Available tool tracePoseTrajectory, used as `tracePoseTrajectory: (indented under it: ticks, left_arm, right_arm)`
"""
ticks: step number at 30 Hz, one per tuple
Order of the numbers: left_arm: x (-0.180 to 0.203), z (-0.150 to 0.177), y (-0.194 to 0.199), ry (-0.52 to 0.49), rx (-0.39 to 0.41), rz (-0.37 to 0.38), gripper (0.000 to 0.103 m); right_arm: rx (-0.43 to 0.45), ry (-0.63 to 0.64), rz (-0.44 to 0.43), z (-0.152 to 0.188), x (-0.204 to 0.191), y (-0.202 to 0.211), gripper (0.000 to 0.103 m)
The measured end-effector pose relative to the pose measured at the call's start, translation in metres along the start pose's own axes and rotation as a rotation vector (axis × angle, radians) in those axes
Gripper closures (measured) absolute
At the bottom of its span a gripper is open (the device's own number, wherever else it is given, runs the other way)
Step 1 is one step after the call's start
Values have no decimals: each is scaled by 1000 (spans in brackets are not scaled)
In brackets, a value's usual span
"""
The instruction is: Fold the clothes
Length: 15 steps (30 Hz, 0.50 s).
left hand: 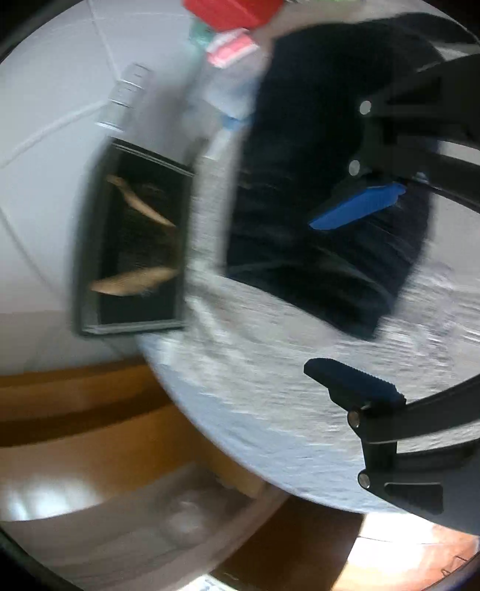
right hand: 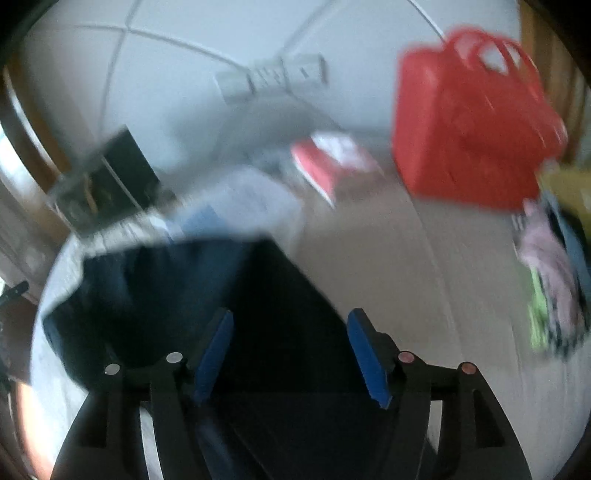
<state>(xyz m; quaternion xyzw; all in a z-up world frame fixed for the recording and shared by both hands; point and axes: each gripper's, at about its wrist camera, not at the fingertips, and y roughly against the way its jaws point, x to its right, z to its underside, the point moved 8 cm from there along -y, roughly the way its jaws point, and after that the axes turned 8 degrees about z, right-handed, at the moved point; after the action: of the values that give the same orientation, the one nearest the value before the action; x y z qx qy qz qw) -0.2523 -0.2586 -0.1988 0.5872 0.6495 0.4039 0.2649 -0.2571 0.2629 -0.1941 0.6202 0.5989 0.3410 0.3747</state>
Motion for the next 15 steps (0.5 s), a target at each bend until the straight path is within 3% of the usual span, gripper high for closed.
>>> tracePoseTrajectory:
  ticks: [4, 8, 15]
  left_arm:
    - [-15, 52, -18, 55, -75, 13, 31]
    - [-11, 72, -8, 113, -49, 39, 31]
    - [56, 42, 17, -17, -17, 130, 31]
  right_arm:
    - [-91, -38, 24, 65, 35, -5, 26]
    - [-150, -43, 13, 114, 46, 0, 21]
    - [-205, -41, 24, 152, 48, -5, 20]
